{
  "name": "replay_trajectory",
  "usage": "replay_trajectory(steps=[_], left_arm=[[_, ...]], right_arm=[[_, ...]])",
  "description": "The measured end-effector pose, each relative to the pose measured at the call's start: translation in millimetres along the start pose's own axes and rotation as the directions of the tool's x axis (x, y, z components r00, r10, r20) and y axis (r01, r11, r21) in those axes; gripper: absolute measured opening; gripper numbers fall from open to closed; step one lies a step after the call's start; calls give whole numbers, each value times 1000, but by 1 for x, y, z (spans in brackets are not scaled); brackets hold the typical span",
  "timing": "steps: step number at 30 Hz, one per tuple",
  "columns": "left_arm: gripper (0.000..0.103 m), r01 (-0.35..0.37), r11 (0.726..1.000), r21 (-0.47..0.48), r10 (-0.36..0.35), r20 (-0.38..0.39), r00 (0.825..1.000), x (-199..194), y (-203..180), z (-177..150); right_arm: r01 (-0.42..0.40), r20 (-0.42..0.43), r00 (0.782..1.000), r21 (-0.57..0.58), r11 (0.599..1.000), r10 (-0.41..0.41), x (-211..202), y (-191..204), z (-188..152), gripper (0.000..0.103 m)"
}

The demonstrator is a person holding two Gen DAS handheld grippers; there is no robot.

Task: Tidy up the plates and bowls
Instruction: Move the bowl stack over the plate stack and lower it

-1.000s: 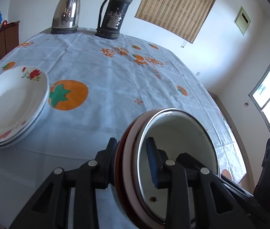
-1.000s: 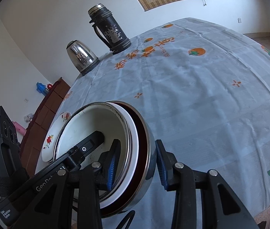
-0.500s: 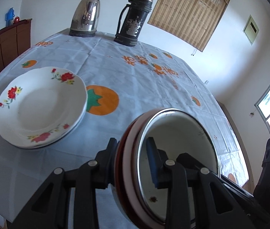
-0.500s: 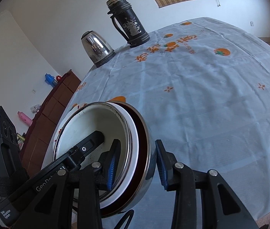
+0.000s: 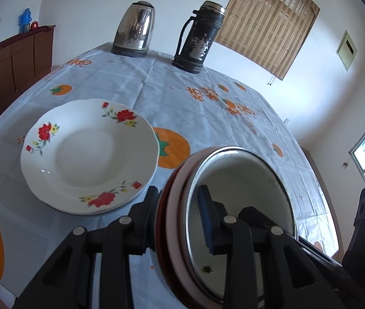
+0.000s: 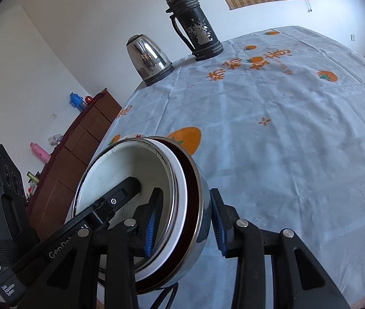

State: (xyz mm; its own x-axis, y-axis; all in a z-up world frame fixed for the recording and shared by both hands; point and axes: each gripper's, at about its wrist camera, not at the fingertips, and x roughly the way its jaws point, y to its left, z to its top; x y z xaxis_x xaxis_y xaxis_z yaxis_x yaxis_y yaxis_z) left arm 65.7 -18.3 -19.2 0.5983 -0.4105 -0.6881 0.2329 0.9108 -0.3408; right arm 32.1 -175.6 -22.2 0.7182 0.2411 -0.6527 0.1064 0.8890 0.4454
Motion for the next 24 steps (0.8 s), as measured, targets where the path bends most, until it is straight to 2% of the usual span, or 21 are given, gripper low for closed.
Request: replay_trajectory(steps=[12,24], left_arm=[[30,10,999,-32,-9,14,1000,-7,21,6],[30,-54,996,-73,59,61,996,-21,62,31]], right_arm=[[11,-8,1000,-33,999,-11,9,22,3,39],[-57,-32,998,-83,995,55,40,65,18,39]])
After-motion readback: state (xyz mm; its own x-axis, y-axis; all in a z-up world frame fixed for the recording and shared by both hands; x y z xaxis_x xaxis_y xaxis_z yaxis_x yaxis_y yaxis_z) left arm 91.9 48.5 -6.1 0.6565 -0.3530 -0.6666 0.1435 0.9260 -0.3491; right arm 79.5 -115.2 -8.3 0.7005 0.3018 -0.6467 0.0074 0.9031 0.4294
